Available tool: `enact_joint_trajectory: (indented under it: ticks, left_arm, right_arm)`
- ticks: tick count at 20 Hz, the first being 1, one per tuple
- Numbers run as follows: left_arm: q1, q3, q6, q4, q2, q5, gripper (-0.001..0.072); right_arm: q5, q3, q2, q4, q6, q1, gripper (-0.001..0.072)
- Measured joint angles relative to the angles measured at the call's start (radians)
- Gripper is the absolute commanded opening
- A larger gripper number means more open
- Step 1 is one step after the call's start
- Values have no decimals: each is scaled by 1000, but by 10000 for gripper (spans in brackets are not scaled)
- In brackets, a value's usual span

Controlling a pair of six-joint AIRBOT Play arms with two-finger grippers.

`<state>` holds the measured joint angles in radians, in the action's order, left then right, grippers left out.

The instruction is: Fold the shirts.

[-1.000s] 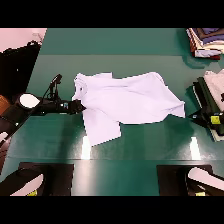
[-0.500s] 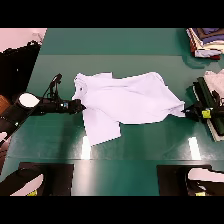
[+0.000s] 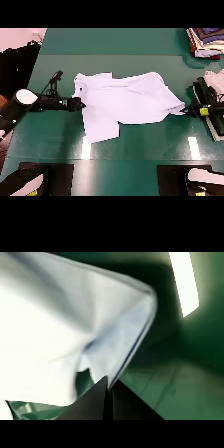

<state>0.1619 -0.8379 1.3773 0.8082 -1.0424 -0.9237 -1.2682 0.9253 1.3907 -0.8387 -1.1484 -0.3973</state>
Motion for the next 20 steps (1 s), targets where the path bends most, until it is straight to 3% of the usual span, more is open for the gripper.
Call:
enact_joint_trajectory:
  ticks: [6,13,20]
  left_arm:
    - [0,-495,99,232,0,-225,31]
    - [0,-1193,160,340,24,-419,30]
    - [0,-1353,220,372,198,-259,29]
  right_arm:
    - [-86,268,-257,8,3,4,16]
    - [-24,667,-506,6,-21,4,16]
    - [-44,996,-544,-117,-109,4,15]
